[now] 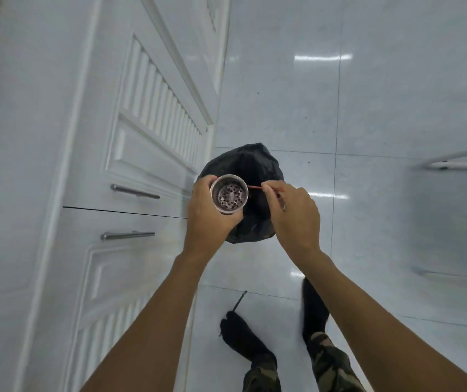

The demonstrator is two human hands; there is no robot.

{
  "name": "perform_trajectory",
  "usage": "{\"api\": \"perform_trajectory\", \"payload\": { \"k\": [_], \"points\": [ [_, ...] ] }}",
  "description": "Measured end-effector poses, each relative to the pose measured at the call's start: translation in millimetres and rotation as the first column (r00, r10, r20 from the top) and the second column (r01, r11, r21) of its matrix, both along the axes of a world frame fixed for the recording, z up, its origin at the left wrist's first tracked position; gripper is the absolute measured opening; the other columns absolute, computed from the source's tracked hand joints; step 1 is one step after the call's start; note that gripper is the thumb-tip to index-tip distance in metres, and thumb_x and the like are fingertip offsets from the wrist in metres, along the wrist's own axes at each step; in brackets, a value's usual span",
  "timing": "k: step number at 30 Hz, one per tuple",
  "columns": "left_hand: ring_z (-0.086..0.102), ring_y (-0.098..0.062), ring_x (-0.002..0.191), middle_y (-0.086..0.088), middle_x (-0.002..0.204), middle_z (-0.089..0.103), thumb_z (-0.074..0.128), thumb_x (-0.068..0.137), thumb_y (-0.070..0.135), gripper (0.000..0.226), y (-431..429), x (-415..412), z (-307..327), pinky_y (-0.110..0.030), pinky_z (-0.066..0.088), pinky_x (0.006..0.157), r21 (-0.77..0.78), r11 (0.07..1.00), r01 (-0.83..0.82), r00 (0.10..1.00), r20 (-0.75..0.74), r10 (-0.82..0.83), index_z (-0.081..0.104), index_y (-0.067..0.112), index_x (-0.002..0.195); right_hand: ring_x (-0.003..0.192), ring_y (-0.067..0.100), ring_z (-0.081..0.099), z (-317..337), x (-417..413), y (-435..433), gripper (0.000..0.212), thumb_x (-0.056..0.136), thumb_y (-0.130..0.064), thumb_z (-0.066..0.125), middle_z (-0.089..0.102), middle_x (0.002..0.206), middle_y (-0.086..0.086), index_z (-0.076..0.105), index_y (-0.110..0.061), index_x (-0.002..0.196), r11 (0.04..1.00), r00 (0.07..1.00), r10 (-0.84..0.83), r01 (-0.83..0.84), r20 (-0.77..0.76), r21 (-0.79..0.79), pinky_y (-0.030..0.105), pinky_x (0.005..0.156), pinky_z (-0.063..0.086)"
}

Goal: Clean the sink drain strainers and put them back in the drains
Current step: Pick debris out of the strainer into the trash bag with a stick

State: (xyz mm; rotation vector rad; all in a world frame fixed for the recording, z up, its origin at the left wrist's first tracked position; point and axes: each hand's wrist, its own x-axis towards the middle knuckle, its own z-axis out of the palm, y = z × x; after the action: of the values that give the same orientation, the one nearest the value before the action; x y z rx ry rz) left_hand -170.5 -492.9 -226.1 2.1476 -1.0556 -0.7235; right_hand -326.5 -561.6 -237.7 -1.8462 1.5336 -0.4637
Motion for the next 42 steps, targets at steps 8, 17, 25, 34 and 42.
{"api": "perform_trajectory", "payload": {
  "k": [8,17,25,34,42],
  "points": [
    [0.058,-0.012,0.111,0.015,0.122,0.052,0.088,0.062,0.045,0.08,-31.9,4.7,141.5,-0.037,0.056,0.093,-0.094,0.992,-0.087,0.995,0.044,0.091,0.039,0.039,0.125,0.089,0.012,0.064,150.2,6.1,-14.4,0.032,0.105,-0.046,0.043,0.072,0.101,-0.008,0.068,-0.028,0.115,0.995,0.998,-0.042,0.037,-0.048,-0.097,0.028,0.077,0.056],
    [0.055,-0.019,0.118,0.005,0.129,0.052,0.09,0.065,0.035,0.083,-28.3,26.1,325.5,-0.042,0.056,0.094,-0.277,0.954,-0.118,0.987,0.071,0.143,0.041,0.029,0.132,0.088,0.01,0.064,329.9,47.5,-20.7,0.026,0.104,-0.045,0.047,0.072,0.105,-0.011,0.067,-0.033,0.115,0.941,0.998,-0.022,0.043,0.067,-0.336,0.027,0.074,0.055],
    [0.057,-0.018,0.11,0.006,0.12,0.053,0.088,0.064,0.037,0.077,23.6,79.3,409.1,-0.043,0.055,0.089,-0.369,0.908,-0.2,0.966,0.082,0.247,0.045,0.028,0.126,0.085,0.008,0.063,418.8,111.2,11.5,0.025,0.105,-0.047,0.044,0.071,0.102,-0.014,0.065,-0.036,0.113,0.893,0.988,0.104,-0.043,0.113,-0.448,0.029,0.067,0.057],
    [0.057,-0.016,0.109,0.008,0.118,0.055,0.086,0.059,0.036,0.077,129.7,163.8,402.3,-0.029,0.047,0.084,-0.299,0.855,-0.425,0.876,0.103,0.471,0.045,0.03,0.124,0.083,0.003,0.063,435.6,192.6,84.9,0.033,0.104,-0.052,0.039,0.071,0.103,-0.018,0.066,-0.035,0.113,0.864,0.922,0.354,-0.258,0.159,-0.432,0.021,0.067,0.05],
    [0.051,-0.028,0.119,-0.005,0.129,0.049,0.087,0.063,0.022,0.08,163.6,230.7,339.4,-0.049,0.046,0.101,-0.108,0.828,-0.55,0.824,0.092,0.559,0.046,0.014,0.132,0.08,0.002,0.062,391.8,278.4,94.0,0.03,0.105,-0.049,0.044,0.071,0.097,-0.015,0.068,-0.032,0.111,0.804,0.82,0.546,-0.455,0.172,-0.382,0.02,0.065,0.051]
  ]
}}
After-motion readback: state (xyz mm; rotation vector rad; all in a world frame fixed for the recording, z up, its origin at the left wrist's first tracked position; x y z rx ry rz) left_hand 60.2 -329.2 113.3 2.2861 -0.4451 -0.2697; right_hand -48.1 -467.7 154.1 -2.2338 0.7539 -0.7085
